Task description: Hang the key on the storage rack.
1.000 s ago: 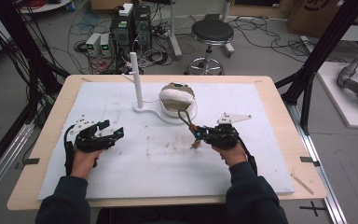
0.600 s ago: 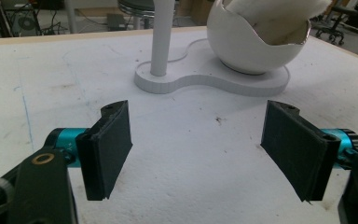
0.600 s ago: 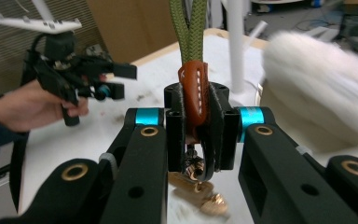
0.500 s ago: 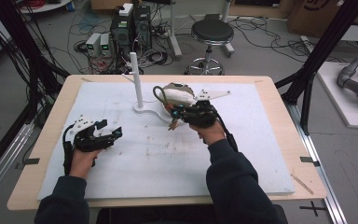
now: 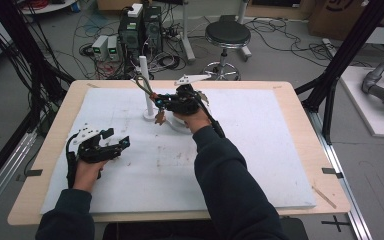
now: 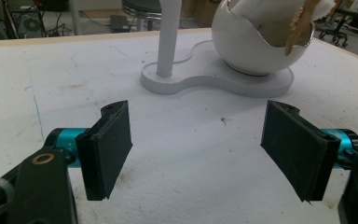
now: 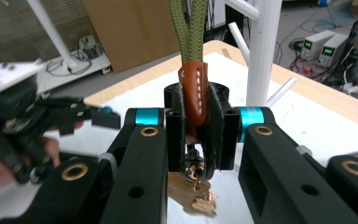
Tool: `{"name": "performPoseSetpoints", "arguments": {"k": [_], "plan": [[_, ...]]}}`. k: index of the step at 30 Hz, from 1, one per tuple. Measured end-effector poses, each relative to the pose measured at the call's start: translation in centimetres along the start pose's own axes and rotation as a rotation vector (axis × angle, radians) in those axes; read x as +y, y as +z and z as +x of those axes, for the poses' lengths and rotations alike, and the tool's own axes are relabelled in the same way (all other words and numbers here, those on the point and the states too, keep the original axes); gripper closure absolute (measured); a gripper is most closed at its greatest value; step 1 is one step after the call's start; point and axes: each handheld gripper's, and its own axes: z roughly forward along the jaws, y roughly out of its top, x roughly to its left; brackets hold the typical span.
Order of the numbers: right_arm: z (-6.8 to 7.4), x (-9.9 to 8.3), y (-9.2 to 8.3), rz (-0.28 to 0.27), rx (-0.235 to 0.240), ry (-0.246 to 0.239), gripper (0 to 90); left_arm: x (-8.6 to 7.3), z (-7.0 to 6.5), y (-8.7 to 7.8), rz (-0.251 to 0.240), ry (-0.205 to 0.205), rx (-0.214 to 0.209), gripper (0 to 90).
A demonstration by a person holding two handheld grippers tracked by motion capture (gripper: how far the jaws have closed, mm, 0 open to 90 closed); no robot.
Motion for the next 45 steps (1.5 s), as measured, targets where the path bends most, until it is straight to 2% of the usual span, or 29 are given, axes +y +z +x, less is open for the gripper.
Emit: {"name": "performPoseSetpoints", "arguments": {"k": [5,6,7,8,9,14,17,18,21,22,23,24,25,27,29,30,31,32,33,34,35,36,37,39,40,42,43,44,45], "plan": [[-0.4,-0.1,1.5,0.025,-0.059,0.024,79.1,0.0,0.1,0.0,0.002,0.003,-0.001,24.1],[-0.4,-0.1,1.5,0.025,-0.059,0.024,79.1,0.0,0.1,0.0,0.003,0.002,-0.002,24.1],[-0.5,-0.2,1.8,0.035,-0.087,0.036,79.1,0.0,0.1,0.0,0.001,0.0,-0.002,24.0],[-0.5,-0.2,1.8,0.035,-0.087,0.036,79.1,0.0,0.1,0.0,0.001,0.0,-0.002,24.1],[-0.6,-0.3,2.2,0.044,-0.11,0.05,79.1,0.0,0.0,0.0,0.001,0.0,-0.001,24.1],[-0.8,-0.6,3.0,0.063,-0.15,0.041,78.9,0.0,0.0,0.0,0.004,0.003,-0.006,24.1],[-0.9,-0.8,3.2,0.067,-0.149,0.054,76.1,0.0,0.0,0.0,0.004,0.0,-0.005,24.1],[-0.8,-0.8,3.0,0.059,-0.144,0.053,65.1,0.0,0.1,0.0,0.003,-0.001,-0.005,24.1],[-0.7,-0.9,2.1,0.049,-0.157,0.008,58.5,0.0,0.1,0.0,0.002,-0.003,-0.005,24.1],[-0.7,-0.9,2.1,0.049,-0.157,0.008,58.5,0.0,0.0,0.0,0.003,-0.003,-0.004,24.1],[-0.9,-1.0,1.3,0.059,-0.173,-0.005,53.6,0.0,0.0,0.0,0.005,-0.002,-0.005,24.1],[-0.9,-1.0,1.3,0.059,-0.173,-0.005,53.6,0.0,0.0,0.0,0.008,0.0,-0.007,24.1],[-1.3,-1.3,0.4,0.078,-0.182,-0.004,50.1,0.0,0.0,0.0,0.004,-0.001,-0.009,24.1],[-1.5,-1.4,-0.2,0.085,-0.187,-0.009,49.3,0.0,-0.1,0.0,0.007,0.001,-0.008,24.1],[-2.0,-2.1,-2.2,0.054,-0.194,-0.029,47.7,0.0,-0.1,0.0,0.009,0.002,-0.009,24.1],[-2.0,-2.1,-2.2,0.054,-0.194,-0.029,47.7,0.0,-0.1,0.0,0.01,0.002,-0.009,24.1],[-2.2,-2.4,-3.0,0.05,-0.194,-0.032,45.4,0.0,-0.1,0.0,0.008,0.001,-0.009,24.1],[-2.5,-2.6,-4.2,0.08,-0.206,-0.032,39.8,0.0,-0.1,0.1,0.01,0.001,-0.009,24.1],[-2.5,-2.6,-4.2,0.08,-0.206,-0.032,39.8,0.0,-0.2,0.1,0.011,0.001,-0.009,24.1],[-2.5,-3.1,-6.0,0.07,-0.227,-0.066,37.9,0.0,-0.2,0.1,0.011,0.0,-0.012,24.1],[-2.5,-3.1,-6.0,0.07,-0.227,-0.066,37.9,0.0,-0.2,0.1,0.008,-0.004,-0.017,24.1],[-2.5,-3.5,-6.8,0.059,-0.23,-0.075,35.8,0.0,-0.1,0.1,0.007,-0.008,-0.022,24.1],[-2.7,-4.3,-8.1,0.067,-0.252,-0.081,27.7,0.0,-0.1,0.2,0.004,-0.011,-0.025,22.6],[-2.7,-4.8,-8.7,0.084,-0.268,-0.084,26.1,0.0,-0.2,0.2,-0.01,-0.015,-0.023,19.4],[-2.8,-6.0,-10.0,0.091,-0.281,-0.1,24.3,0.0,-0.1,0.2,-0.017,-0.017,-0.027,17.6],[-2.8,-6.4,-10.5,0.101,-0.289,-0.098,22.6,0.0,-0.1,0.2,-0.017,-0.021,-0.039,17.5],[-2.9,-8.0,-11.8,0.103,-0.31,-0.106,21.6,-0.1,-0.1,0.3,-0.01,-0.021,-0.041,17.4],[-2.9,-8.0,-11.8,0.103,-0.31,-0.106,21.6,-0.1,-0.1,0.3,0.002,-0.012,-0.038,17.4],[-3.0,-9.3,-13.1,0.1,-0.324,-0.108,21.6,-0.2,-0.3,0.5,0.024,0.017,-0.026,17.5]]}}
